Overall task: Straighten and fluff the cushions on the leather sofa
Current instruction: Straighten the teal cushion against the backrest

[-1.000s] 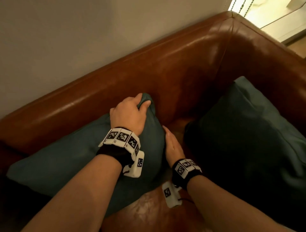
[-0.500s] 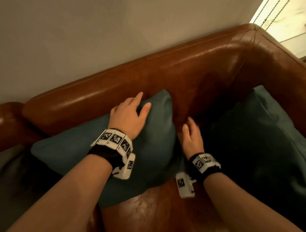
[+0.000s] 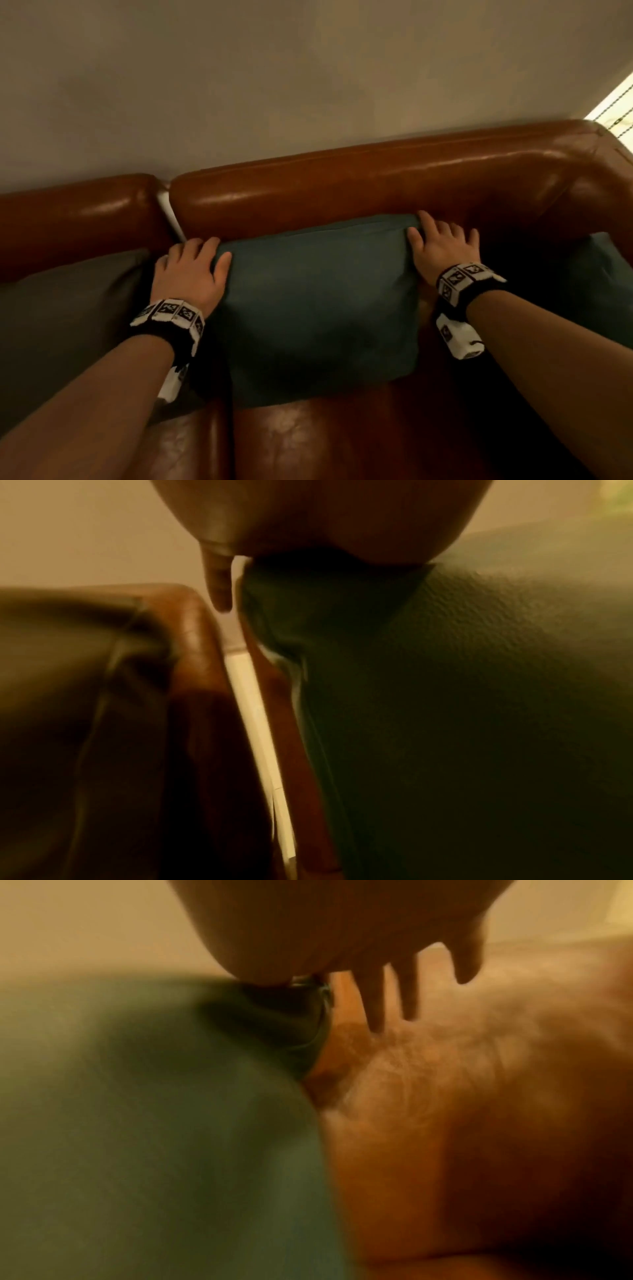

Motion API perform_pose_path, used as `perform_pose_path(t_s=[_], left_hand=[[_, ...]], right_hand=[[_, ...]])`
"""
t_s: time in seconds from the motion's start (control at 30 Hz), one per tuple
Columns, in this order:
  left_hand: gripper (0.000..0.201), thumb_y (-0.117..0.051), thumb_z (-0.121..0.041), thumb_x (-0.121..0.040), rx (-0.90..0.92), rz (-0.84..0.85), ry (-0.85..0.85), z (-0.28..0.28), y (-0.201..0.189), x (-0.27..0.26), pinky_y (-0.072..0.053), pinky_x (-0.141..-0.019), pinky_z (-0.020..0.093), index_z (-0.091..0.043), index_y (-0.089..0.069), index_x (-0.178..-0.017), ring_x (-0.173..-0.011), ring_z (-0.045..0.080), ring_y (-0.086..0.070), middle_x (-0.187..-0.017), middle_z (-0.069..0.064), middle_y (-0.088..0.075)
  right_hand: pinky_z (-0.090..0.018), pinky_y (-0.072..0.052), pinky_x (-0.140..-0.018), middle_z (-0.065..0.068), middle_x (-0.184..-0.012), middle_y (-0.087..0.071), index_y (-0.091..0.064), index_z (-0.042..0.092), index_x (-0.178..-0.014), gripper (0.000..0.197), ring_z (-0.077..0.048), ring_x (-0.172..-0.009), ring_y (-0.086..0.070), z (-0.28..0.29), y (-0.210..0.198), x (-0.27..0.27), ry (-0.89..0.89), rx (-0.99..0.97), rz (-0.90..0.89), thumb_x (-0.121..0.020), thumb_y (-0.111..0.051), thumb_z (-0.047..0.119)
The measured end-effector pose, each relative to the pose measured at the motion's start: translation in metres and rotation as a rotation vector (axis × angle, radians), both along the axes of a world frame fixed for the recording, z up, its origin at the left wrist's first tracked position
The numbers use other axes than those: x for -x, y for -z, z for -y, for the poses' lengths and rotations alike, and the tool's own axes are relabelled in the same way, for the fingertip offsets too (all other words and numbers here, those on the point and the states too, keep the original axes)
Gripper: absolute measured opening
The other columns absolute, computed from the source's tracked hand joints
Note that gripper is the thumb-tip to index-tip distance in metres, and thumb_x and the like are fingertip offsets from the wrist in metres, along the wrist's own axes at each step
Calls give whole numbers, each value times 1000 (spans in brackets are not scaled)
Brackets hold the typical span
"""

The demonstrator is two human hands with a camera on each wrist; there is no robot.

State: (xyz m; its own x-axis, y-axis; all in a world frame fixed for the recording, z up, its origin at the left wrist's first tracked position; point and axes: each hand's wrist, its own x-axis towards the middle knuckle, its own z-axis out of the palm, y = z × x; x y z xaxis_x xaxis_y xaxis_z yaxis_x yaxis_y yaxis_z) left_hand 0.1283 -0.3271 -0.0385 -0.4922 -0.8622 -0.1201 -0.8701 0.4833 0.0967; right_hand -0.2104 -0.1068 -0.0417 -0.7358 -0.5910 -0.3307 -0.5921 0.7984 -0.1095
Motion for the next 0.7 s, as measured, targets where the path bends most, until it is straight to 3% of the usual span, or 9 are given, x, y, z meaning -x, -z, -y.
perform_pose_path(t_s=[0.07, 0.13, 0.2, 0.23, 0.3, 0.43, 0.57, 0.63, 0.7], left_hand=[[64, -31, -56, -98, -169, -212, -298, 0, -2, -7, -36, -106, 50, -17, -29, -148, -130, 41, -42, -149, 16, -36], [71, -37, -59, -96, -355, -362, -582, -4, 0, -6, -38, -103, 48, -10, -29, -147, -127, 43, -46, -146, 21, -41], [64, -36, -55, -98, -384, -383, -667, -3, 1, -4, -41, -98, 47, -3, -44, -135, -121, 44, -50, -135, 24, -51], [61, -35, -51, -100, -358, -375, -668, 0, 2, -4, -42, -96, 48, 0, -50, -129, -119, 44, -51, -130, 25, -54], [58, -33, -48, -101, -327, -358, -659, 7, 4, -5, -43, -95, 50, 2, -55, -122, -117, 45, -52, -125, 26, -57], [59, -35, -50, -101, -352, -431, -683, 11, 1, -6, -41, -99, 49, 0, -55, -126, -120, 43, -51, -129, 20, -57], [61, -27, -53, -101, -479, -660, -765, 2, 19, -30, -35, -110, 44, -10, -53, -135, -127, 37, -49, -139, 16, -53], [53, -31, -52, -99, -526, -761, -780, -9, 36, -41, -35, -112, 48, -21, -54, -136, -128, 34, -50, -138, 10, -56], [43, -41, -43, -99, -547, -839, -775, -20, 43, -42, -36, -111, 48, -25, -55, -136, -128, 29, -50, -138, 4, -56]], right_hand=[[-50, -25, -116, -11, -155, -35, -21, 23, -154, 68, -35, -140, -35, 9, -9, -10, 243, 229, 216, -98, -18, 62], [-44, -34, -108, -14, -150, -42, -32, 16, -151, 65, -36, -135, -43, 21, -11, -24, 475, 440, 392, -100, -29, 57], [-39, -42, -93, -15, -140, -51, -43, 11, -143, 55, -35, -126, -51, 28, -12, -32, 573, 484, 378, -101, -39, 48], [-36, -42, -83, -15, -134, -55, -47, 10, -137, 50, -34, -119, -55, 29, -12, -33, 568, 479, 324, -102, -42, 44], [-34, -40, -74, -15, -124, -60, -54, 7, -128, 44, -34, -110, -59, 30, -12, -28, 518, 471, 250, -101, -46, 41], [-35, -42, -76, -13, -119, -63, -59, 9, -122, 45, -31, -101, -60, 31, -13, -16, 463, 465, 253, -99, -47, 46], [-36, -44, -79, -4, -108, -64, -62, 19, -118, 42, -22, -90, -60, 1, -10, -13, 645, 604, 441, -99, -42, 51], [-42, -52, -87, -2, -110, -68, -66, 26, -113, 31, -22, -95, -64, -12, 0, -18, 695, 673, 537, -98, -50, 46], [-46, -50, -98, 0, -119, -67, -67, 26, -120, 30, -23, -109, -63, -16, 7, -26, 688, 709, 590, -96, -57, 40]])
